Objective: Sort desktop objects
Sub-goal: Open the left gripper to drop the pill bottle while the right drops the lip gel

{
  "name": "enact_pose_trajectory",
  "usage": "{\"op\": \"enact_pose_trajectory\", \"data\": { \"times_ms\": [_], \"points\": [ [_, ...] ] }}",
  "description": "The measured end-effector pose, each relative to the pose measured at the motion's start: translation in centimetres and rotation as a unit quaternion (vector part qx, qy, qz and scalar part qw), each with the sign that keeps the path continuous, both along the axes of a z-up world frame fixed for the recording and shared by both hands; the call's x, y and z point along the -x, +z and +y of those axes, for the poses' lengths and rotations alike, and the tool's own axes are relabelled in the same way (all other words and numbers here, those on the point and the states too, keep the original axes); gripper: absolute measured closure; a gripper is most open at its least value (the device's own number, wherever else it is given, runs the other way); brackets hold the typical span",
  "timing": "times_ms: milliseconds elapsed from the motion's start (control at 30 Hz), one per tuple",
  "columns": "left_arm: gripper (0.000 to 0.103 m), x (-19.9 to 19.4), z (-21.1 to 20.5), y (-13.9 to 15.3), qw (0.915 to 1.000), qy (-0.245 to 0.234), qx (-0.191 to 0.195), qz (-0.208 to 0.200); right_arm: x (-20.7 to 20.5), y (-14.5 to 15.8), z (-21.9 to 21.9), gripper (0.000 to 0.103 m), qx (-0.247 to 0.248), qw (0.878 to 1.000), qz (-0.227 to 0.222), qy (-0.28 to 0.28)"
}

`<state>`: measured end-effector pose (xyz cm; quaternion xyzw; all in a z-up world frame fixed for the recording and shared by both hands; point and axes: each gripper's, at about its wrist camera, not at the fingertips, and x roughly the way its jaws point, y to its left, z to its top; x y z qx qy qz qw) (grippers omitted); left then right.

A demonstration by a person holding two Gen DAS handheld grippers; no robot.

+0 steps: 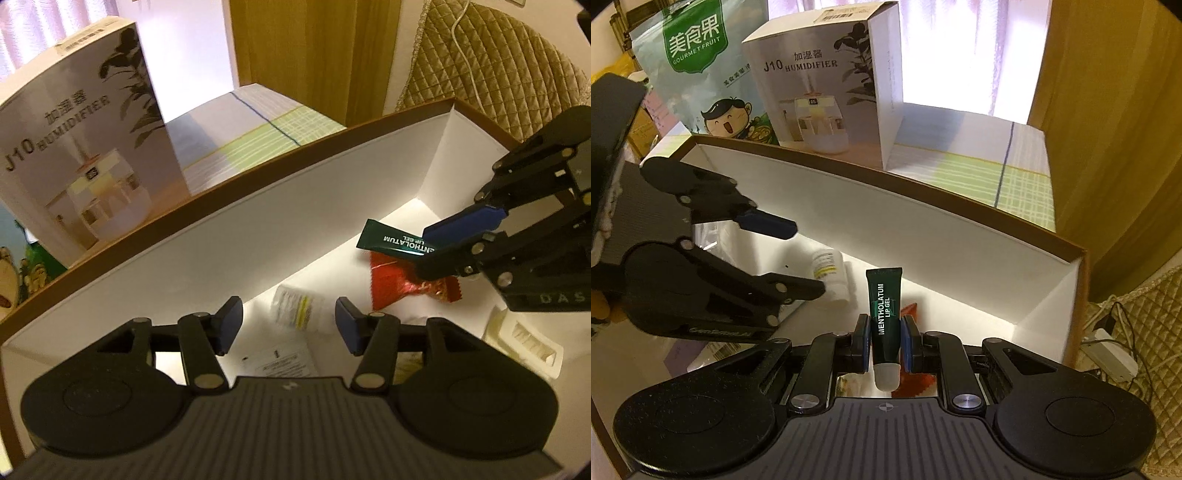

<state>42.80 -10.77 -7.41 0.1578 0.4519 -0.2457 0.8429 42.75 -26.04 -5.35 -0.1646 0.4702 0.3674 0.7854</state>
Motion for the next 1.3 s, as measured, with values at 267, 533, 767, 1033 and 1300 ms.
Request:
{"op": "enact_pose_trajectory", "data": {
  "times_ms": [267,533,767,1033,1300],
  "points": [
    [0.052,-0.1,1.3,0.1,0.9998,0.019,-0.012,0.003,-0.6,-0.4,1.4,0.084,-0.003,1.0,0.009,0.004],
    [0.052,-0.5,1.8,0.2,0.9996,0.024,-0.011,0.001,-1.2,-0.8,2.3,0.084,-0.007,1.0,0.019,0.004],
    [0.052,-0.4,2.2,0.2,0.9996,0.026,-0.01,0.0,-1.6,-1.2,2.5,0.083,-0.009,1.0,0.022,-0.004],
    [0.048,-0.3,2.4,0.1,0.9995,0.032,-0.008,-0.001,-1.1,-0.8,2.2,0.052,0.006,1.0,0.007,0.005],
    [0.044,0.0,2.7,0.3,0.9992,0.04,-0.004,0.001,0.7,0.7,1.5,0.014,0.006,1.0,-0.021,0.015]
  ]
}}
